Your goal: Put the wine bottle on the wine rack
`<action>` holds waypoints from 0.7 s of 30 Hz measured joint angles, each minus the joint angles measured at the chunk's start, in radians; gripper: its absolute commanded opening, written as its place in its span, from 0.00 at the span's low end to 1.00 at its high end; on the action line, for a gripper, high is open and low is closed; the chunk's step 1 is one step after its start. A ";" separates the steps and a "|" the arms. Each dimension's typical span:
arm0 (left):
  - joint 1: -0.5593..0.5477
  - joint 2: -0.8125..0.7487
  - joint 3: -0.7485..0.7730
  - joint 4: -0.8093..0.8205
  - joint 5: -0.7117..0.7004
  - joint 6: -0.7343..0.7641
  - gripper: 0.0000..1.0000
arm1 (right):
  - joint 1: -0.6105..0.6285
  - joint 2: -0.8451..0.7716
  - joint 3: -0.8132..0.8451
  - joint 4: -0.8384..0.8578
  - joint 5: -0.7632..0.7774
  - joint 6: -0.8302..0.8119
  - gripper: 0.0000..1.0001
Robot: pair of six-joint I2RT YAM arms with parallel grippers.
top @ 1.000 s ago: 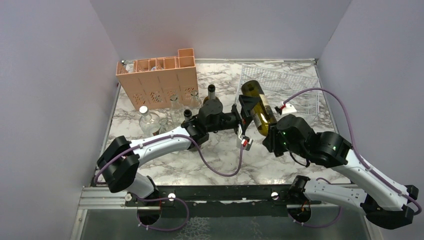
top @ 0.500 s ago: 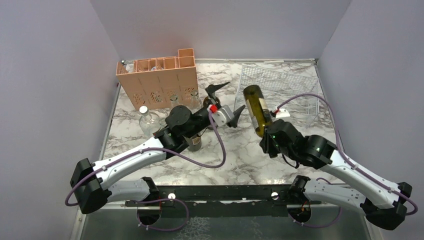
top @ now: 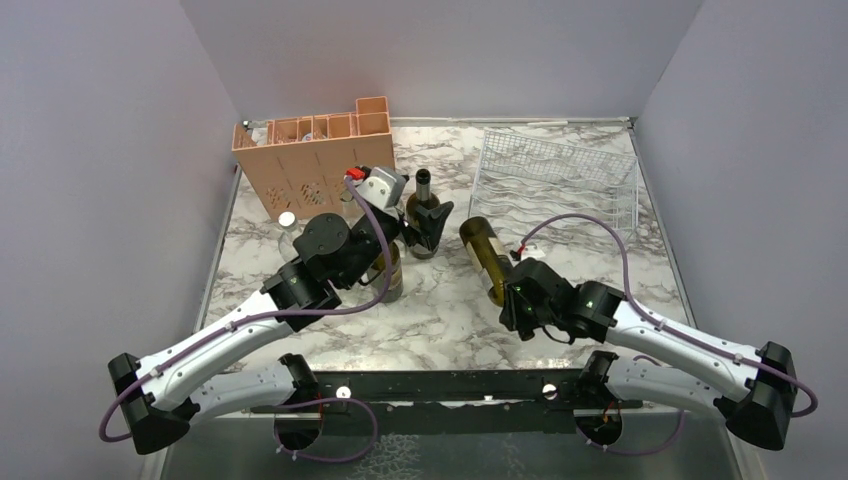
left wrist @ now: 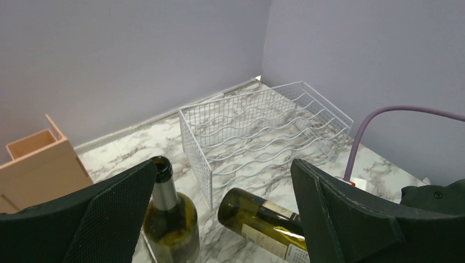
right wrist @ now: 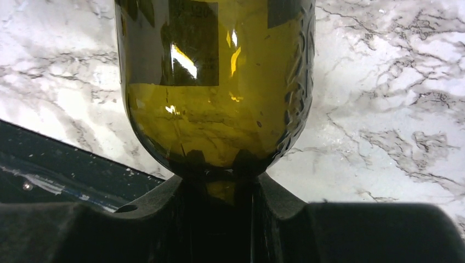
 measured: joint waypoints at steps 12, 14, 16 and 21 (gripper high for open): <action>0.000 -0.062 0.002 -0.101 -0.074 -0.061 0.99 | 0.000 0.051 -0.021 0.008 0.123 0.120 0.01; 0.000 -0.064 0.002 -0.100 -0.073 -0.065 0.99 | 0.000 0.069 -0.021 0.013 0.137 0.129 0.01; 0.000 -0.063 0.002 -0.101 -0.072 -0.068 0.99 | 0.000 0.098 -0.021 0.023 0.142 0.133 0.01; 0.000 -0.063 0.002 -0.100 -0.068 -0.079 0.99 | 0.000 0.171 -0.021 0.055 0.151 0.138 0.01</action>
